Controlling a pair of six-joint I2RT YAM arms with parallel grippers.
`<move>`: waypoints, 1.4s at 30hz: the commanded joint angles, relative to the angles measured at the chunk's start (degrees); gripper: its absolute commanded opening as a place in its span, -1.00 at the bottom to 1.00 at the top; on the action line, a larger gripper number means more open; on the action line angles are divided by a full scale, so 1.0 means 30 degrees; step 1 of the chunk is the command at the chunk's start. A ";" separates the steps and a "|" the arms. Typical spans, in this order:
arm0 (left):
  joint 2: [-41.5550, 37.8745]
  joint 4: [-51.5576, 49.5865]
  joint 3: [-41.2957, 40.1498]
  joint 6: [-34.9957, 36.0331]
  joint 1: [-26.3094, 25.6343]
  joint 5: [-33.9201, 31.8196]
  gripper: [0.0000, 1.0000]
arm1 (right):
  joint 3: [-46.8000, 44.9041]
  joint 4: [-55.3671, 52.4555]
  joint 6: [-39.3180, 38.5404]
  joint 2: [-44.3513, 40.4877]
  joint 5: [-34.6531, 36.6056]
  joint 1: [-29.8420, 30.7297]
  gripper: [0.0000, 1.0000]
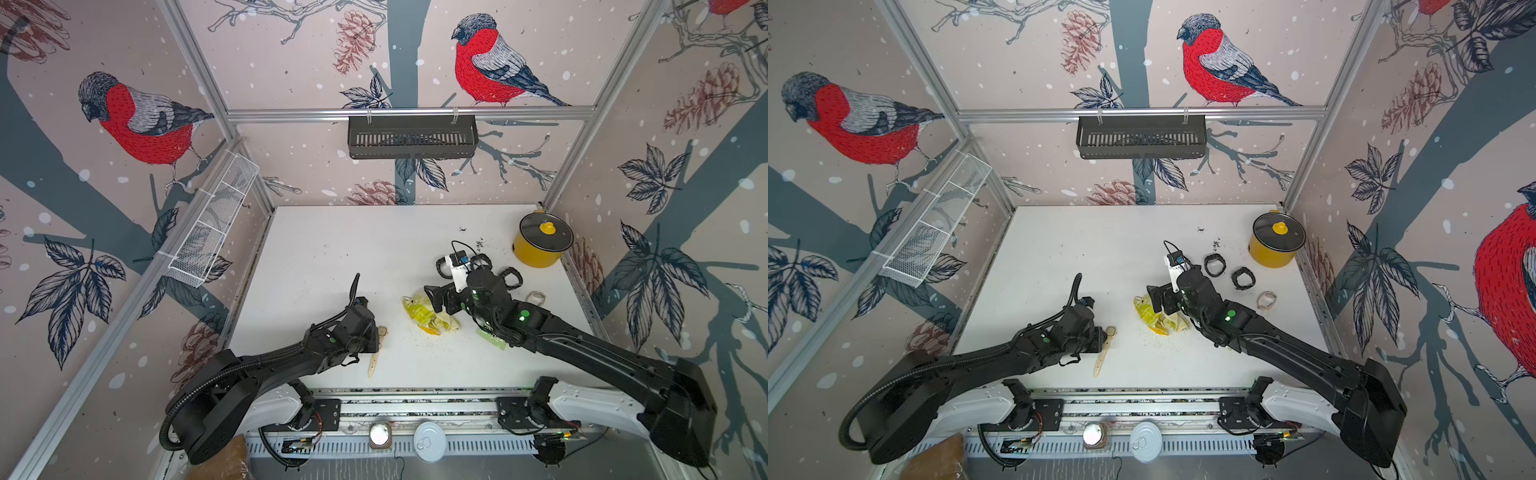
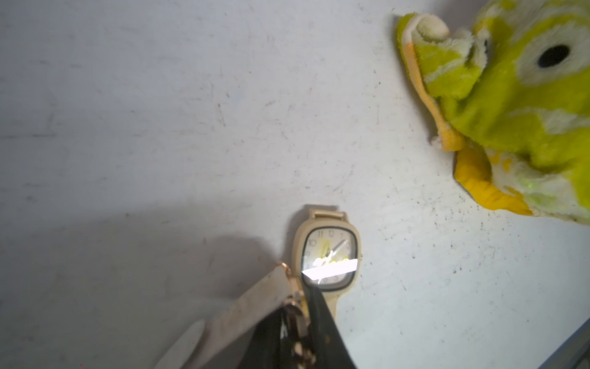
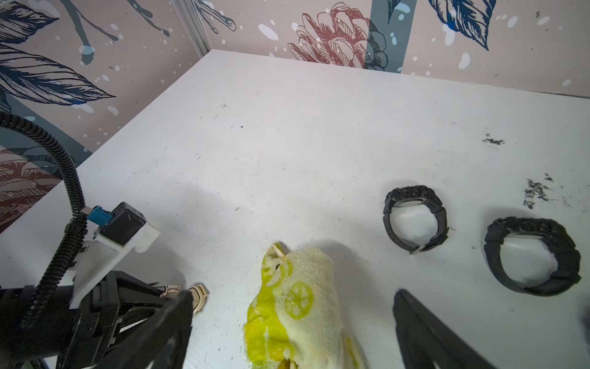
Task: Wipe the watch dial
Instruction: Pick up the watch at the center of the board.
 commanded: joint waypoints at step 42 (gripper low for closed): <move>0.0276 -0.6301 0.1656 -0.0617 -0.1429 -0.0371 -0.82 | -0.1019 0.0494 -0.0050 -0.1698 0.0921 -0.0293 0.94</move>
